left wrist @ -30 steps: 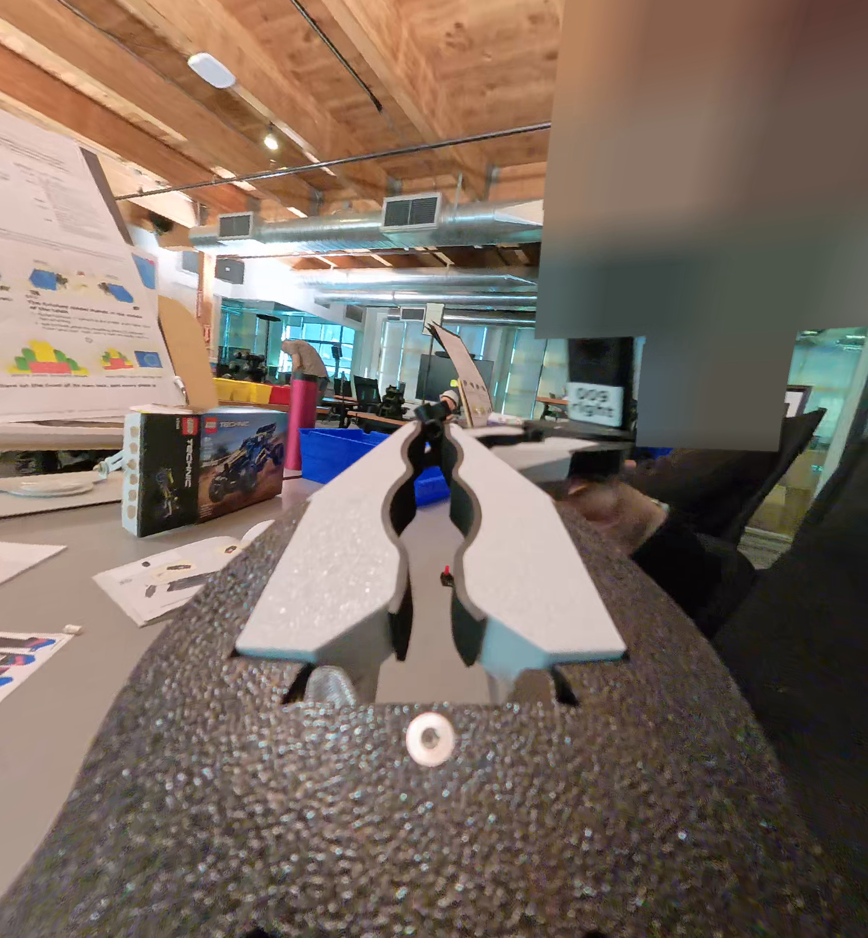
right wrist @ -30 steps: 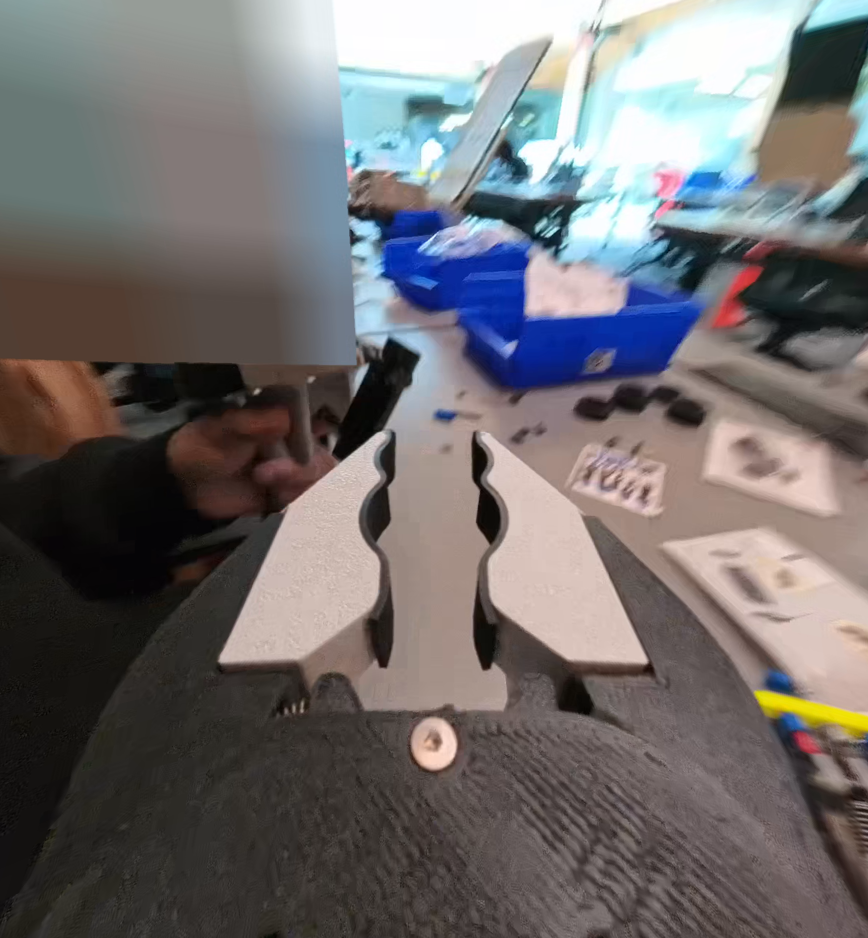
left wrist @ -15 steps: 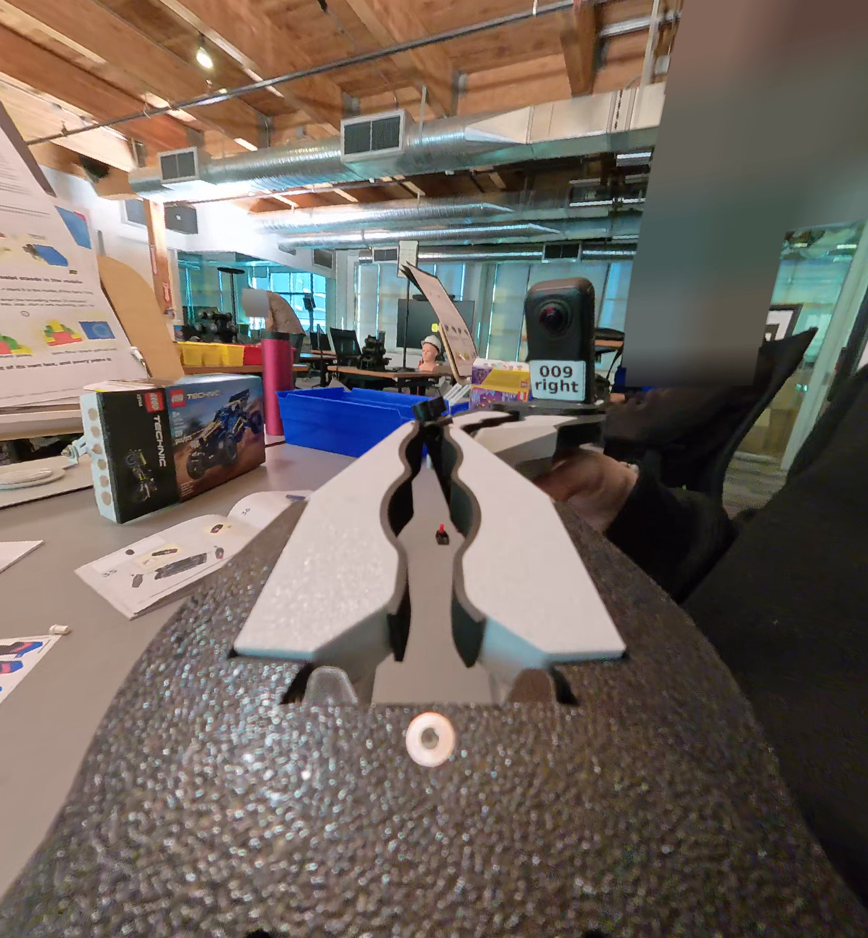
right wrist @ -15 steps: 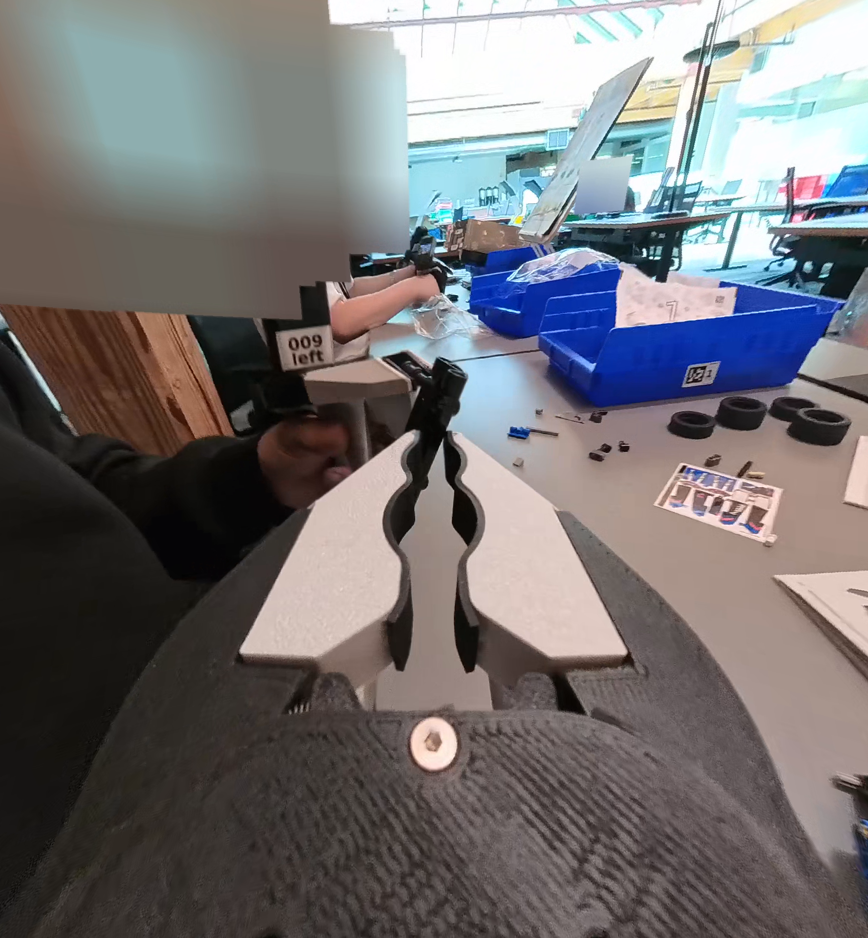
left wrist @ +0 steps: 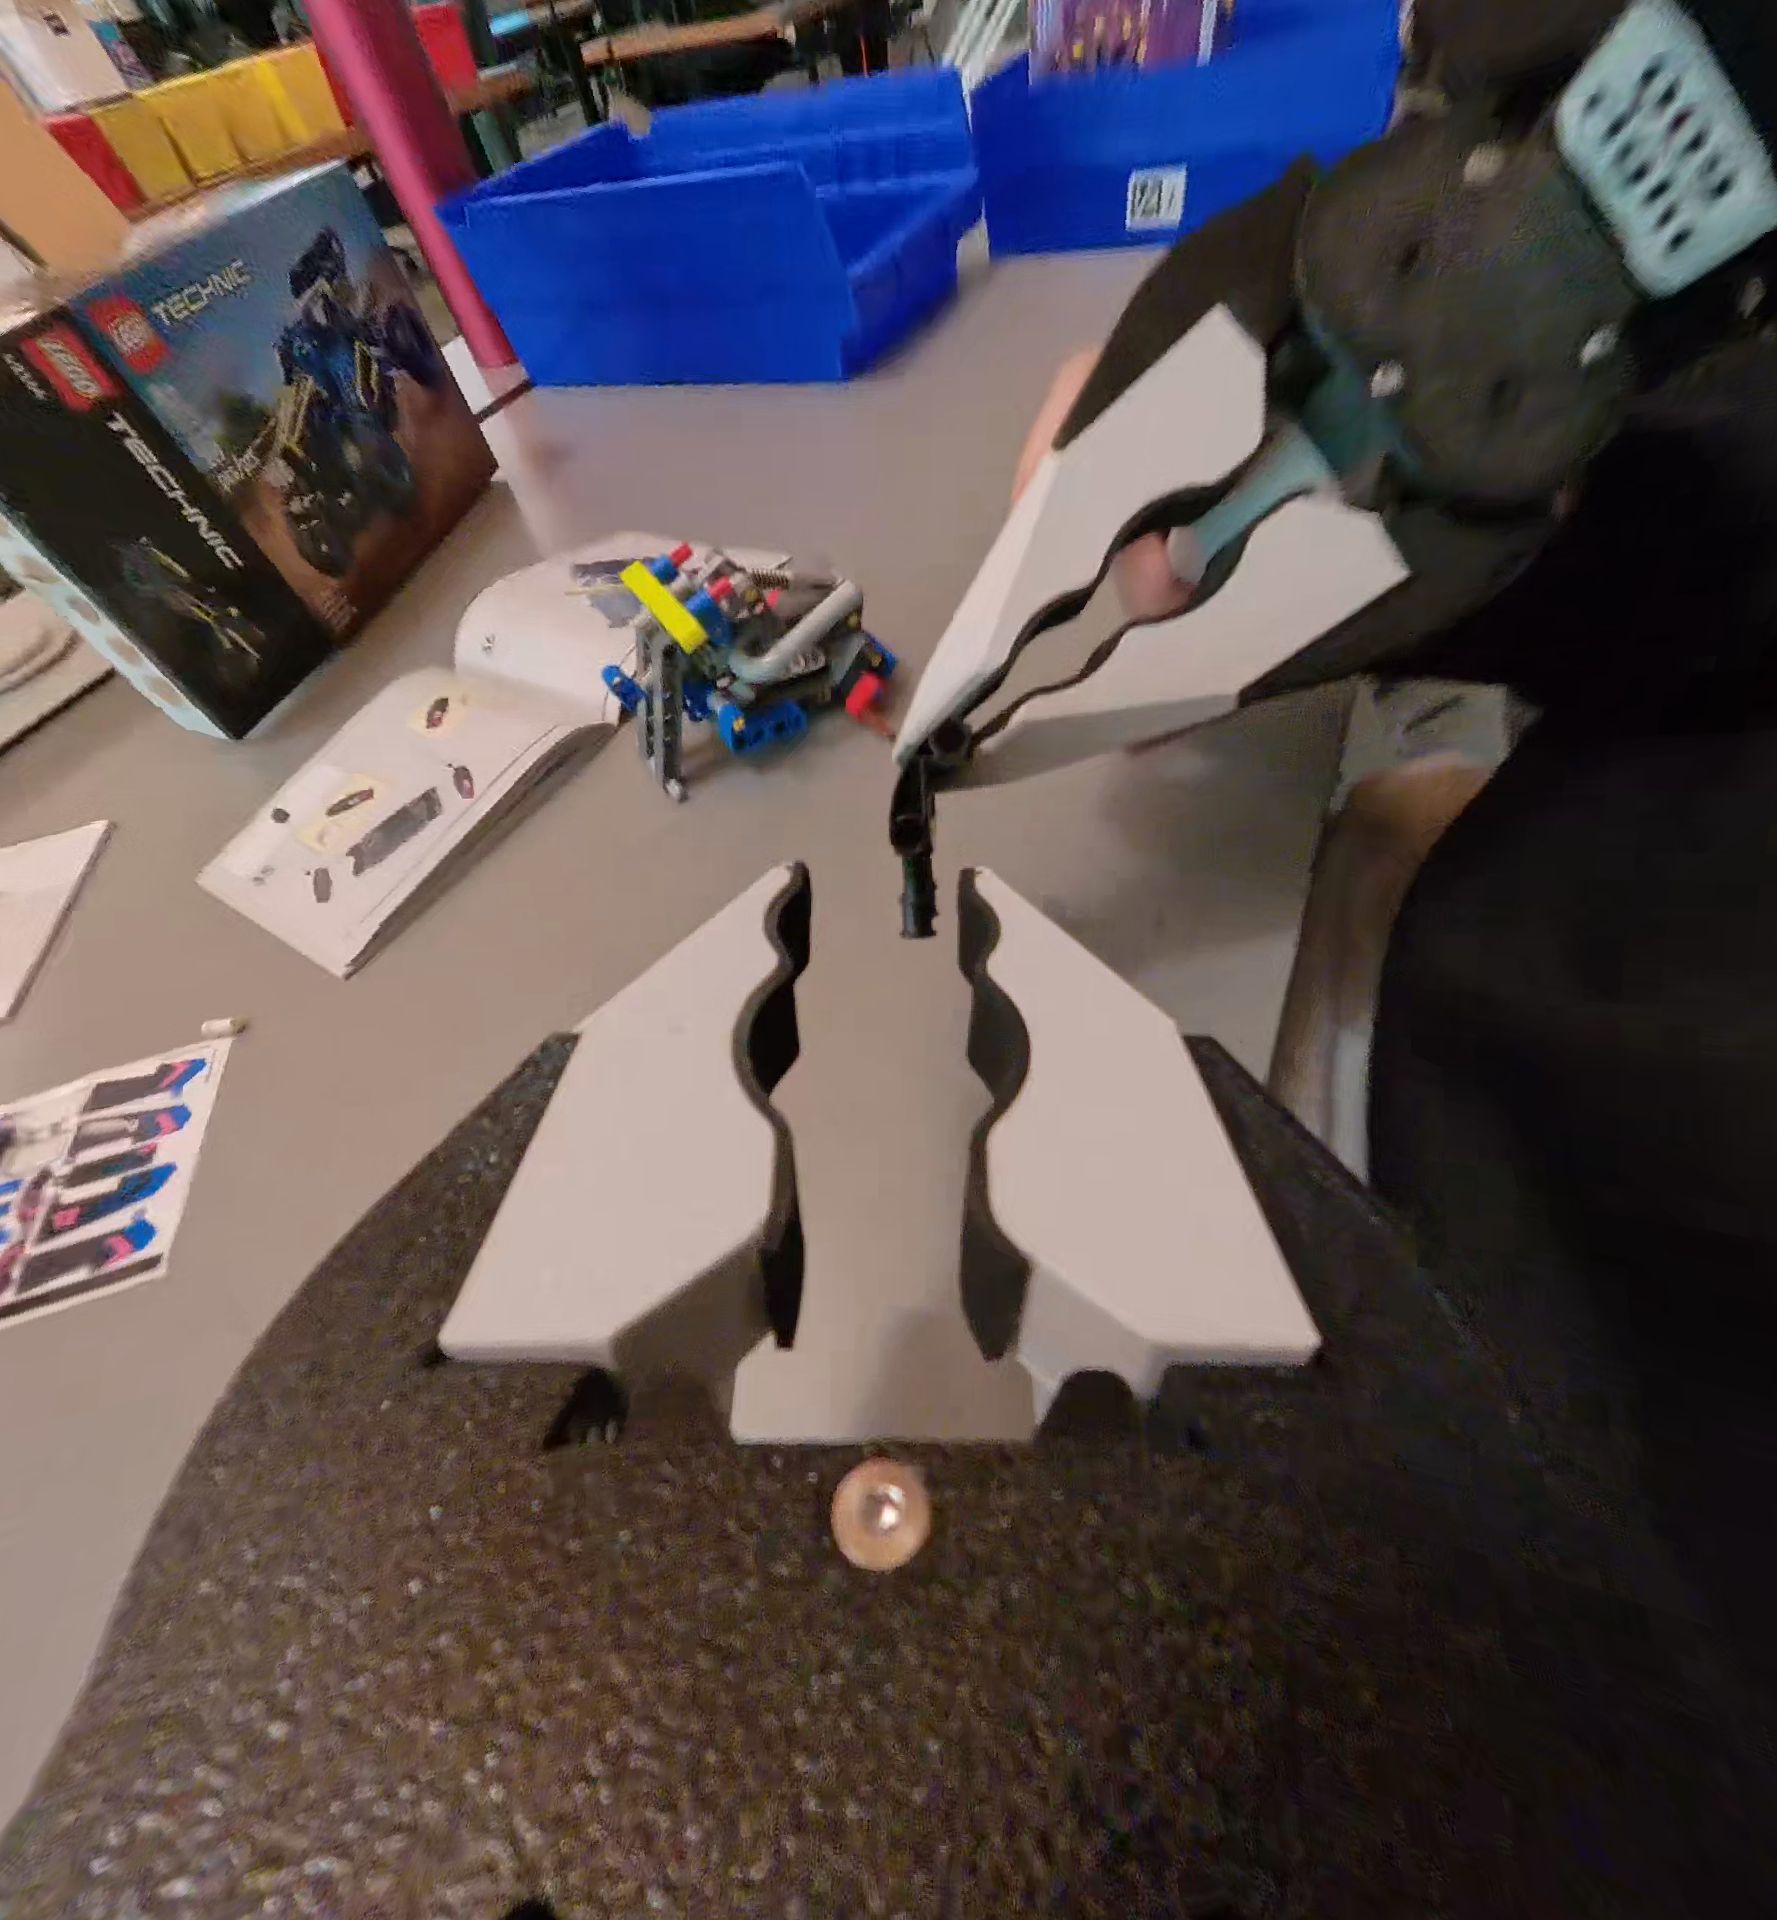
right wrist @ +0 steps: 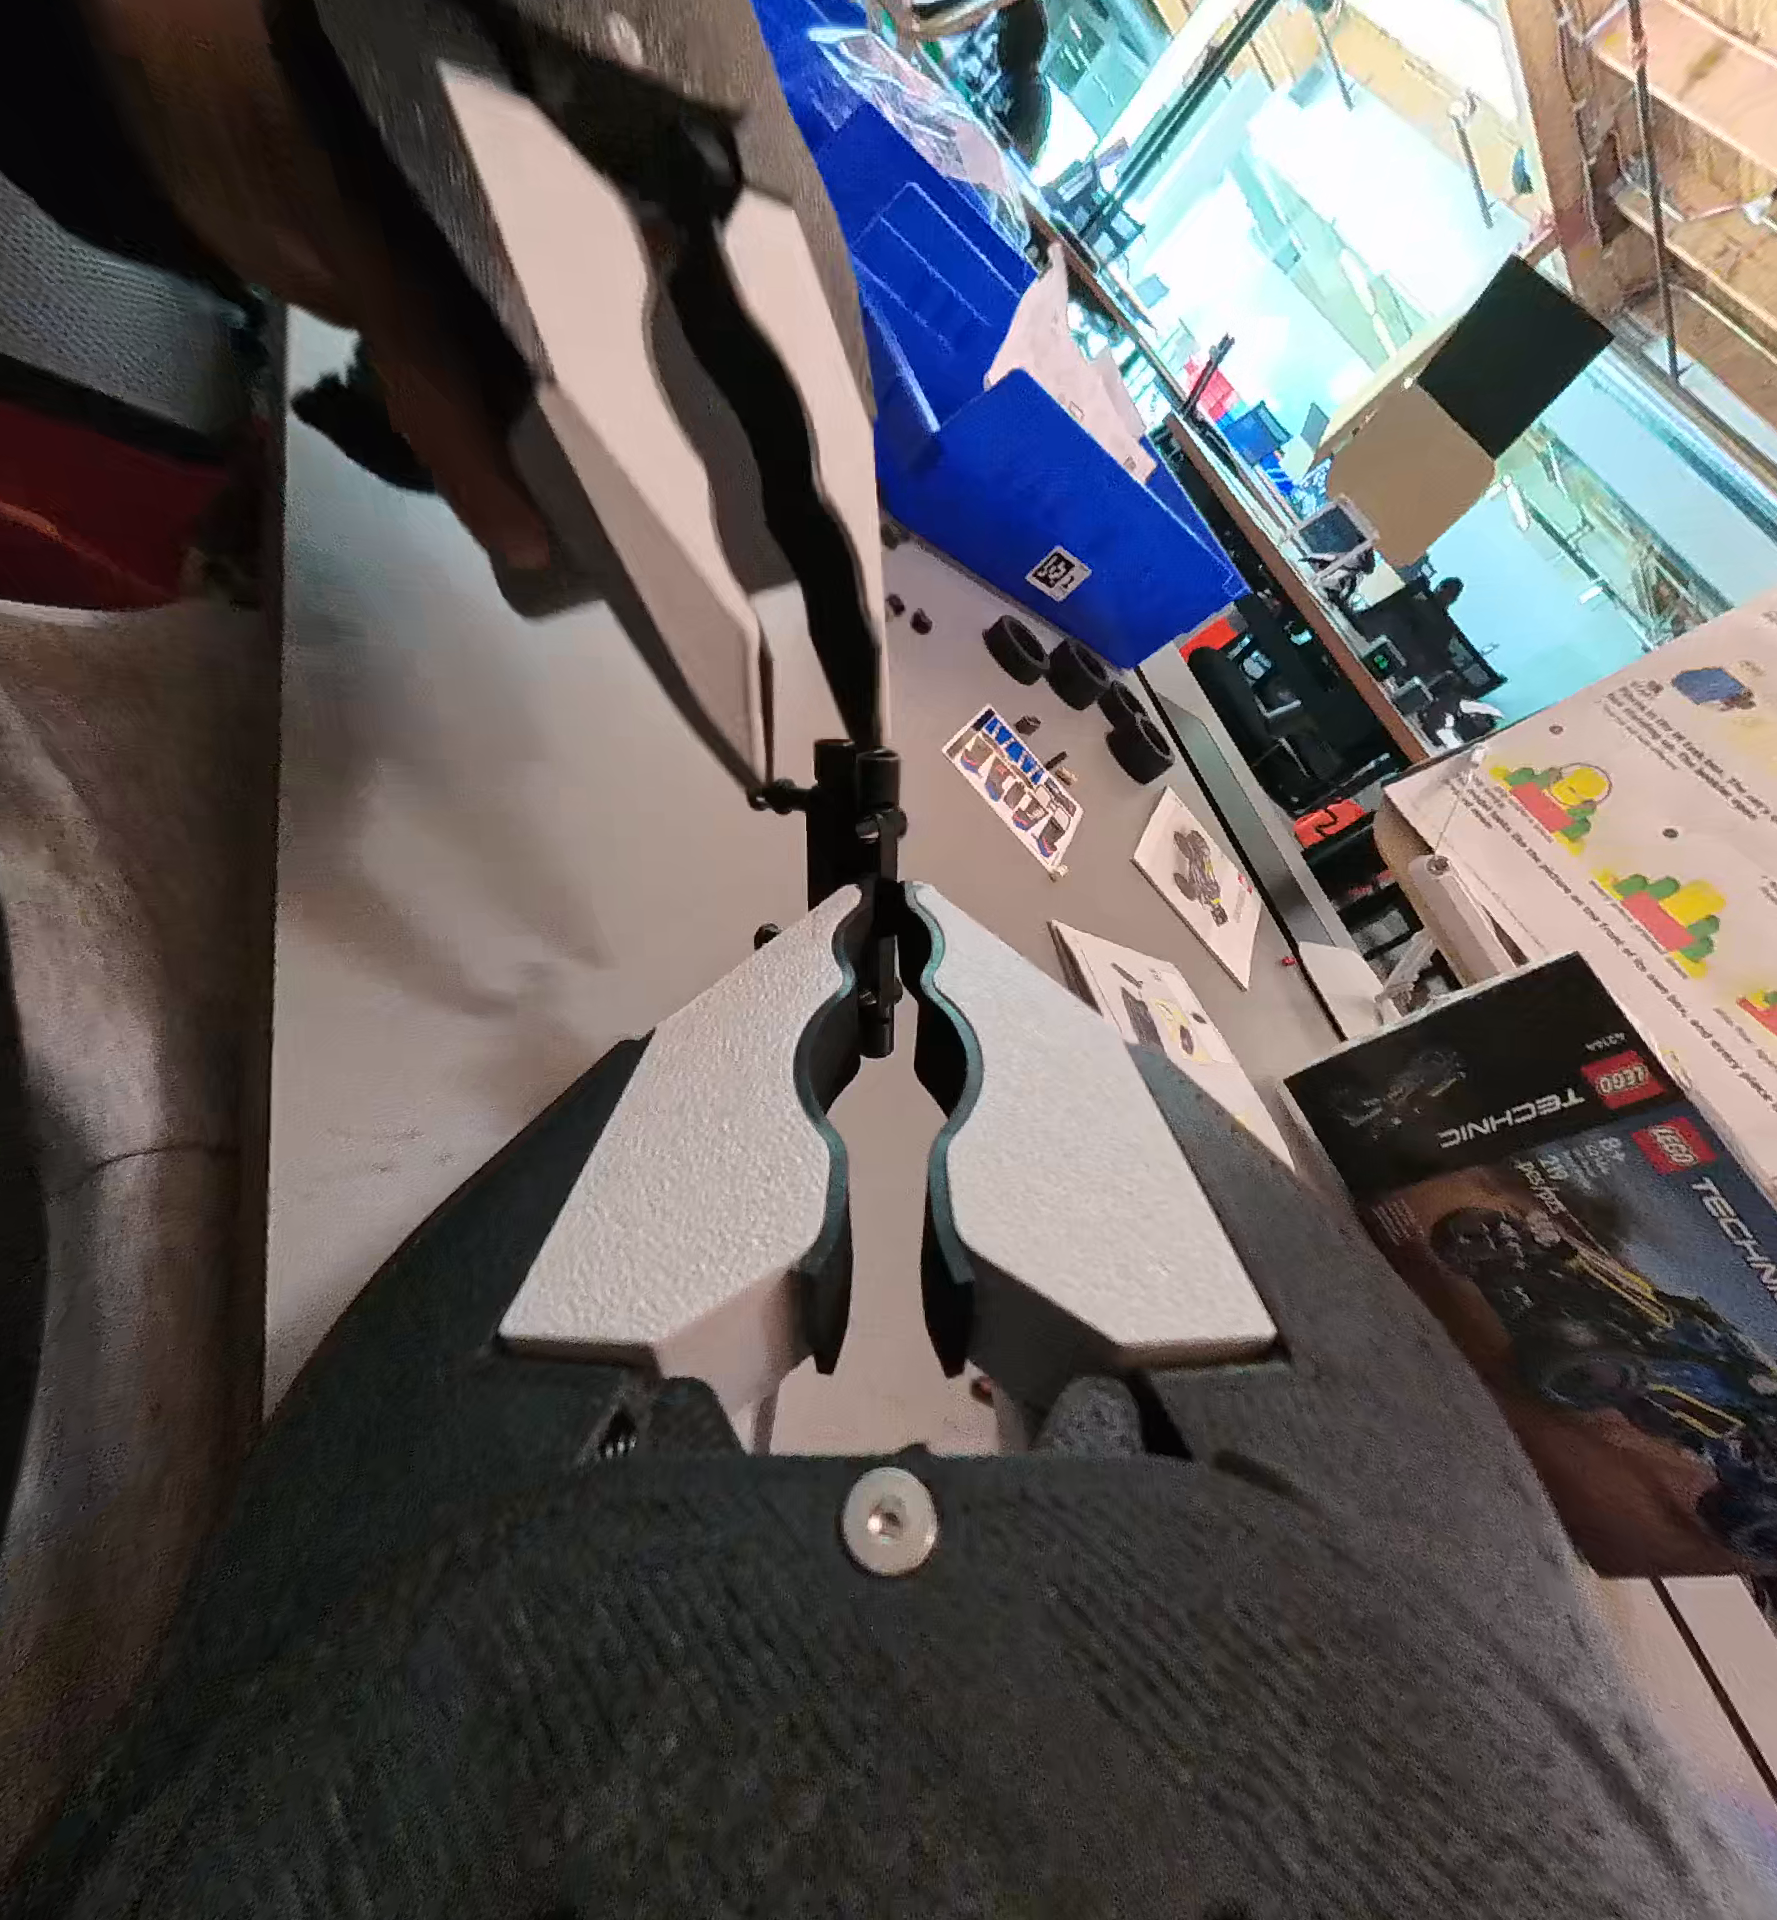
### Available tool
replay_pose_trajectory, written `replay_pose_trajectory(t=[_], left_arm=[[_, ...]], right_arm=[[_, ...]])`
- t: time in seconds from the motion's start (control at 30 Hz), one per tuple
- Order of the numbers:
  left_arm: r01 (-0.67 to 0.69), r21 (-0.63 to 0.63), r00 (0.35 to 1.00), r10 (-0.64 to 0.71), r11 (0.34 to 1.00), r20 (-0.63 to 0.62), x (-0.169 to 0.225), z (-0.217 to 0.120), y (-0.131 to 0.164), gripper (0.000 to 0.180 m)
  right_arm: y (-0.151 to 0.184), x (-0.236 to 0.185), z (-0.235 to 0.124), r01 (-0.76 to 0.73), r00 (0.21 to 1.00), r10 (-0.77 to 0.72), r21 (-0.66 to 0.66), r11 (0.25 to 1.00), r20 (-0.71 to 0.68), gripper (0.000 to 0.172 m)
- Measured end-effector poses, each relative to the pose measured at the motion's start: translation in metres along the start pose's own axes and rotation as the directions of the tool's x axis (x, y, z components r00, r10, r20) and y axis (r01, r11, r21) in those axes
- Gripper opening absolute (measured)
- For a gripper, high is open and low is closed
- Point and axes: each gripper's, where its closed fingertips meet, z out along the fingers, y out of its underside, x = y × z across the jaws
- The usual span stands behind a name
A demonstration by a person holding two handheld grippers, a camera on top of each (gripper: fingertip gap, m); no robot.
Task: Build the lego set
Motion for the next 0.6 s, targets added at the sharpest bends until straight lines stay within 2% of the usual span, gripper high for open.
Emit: replay_pose_trajectory(t=[0.03, 0.1, 0.23, 0.3, 0.4, 0.47, 0.53, 0.6], left_arm=[[-0.027, -0.013, 1.0, 0.027, 1.0, 0.015, -0.002, 0.006, 0.002, 0.022], [-0.065, -0.025, 0.998, 0.065, 0.998, 0.004, -0.002, 0.015, 0.003, 0.005], [-0.149, -0.031, 0.988, 0.15, 0.988, 0.029, -0.015, 0.027, 0.003, 0.003], [-0.238, -0.054, 0.965, 0.243, 0.97, 0.099, -0.032, 0.03, 0.005, 0.003], [-0.402, -0.18, 0.863, 0.437, 0.898, 0.253, -0.073, 0.03, 0.012, 0.003], [-0.506, -0.281, 0.754, 0.576, 0.816, 0.314, -0.097, 0.031, 0.018, 0.003], [-0.583, -0.346, 0.661, 0.677, 0.735, 0.324, -0.111, 0.038, 0.025, 0.004], [-0.616, -0.344, 0.634, 0.705, 0.709, 0.317, -0.115, 0.049, 0.031, 0.004]], right_arm=[[0.0, 0.001, 0.0, 0.001, 1.0, -0.001, 0.005, 1.0, -0.004, 0.0], [0.003, 0.003, 0.002, 0.005, 1.0, -0.005, 0.007, 1.0, -0.002, 0.0], [0.016, 0.01, 0.005, -0.026, 0.999, 0.026, -0.001, 1.0, 0.034, 0.003], [0.022, 0.015, 0.002, -0.102, 0.991, 0.102, -0.008, 0.995, 0.081, 0.012], [0.017, 0.044, -0.024, -0.283, 0.956, 0.273, 0.086, 0.955, 0.109, 0.018], [0.031, 0.088, -0.053, -0.401, 0.916, 0.401, 0.123, 0.908, 0.025, 0.018], [0.073, 0.137, -0.081, -0.524, 0.836, 0.534, 0.104, 0.845, -0.127, 0.021], [0.131, 0.17, -0.103, -0.591, 0.774, 0.577, 0.03, 0.806, -0.26, 0.025]])
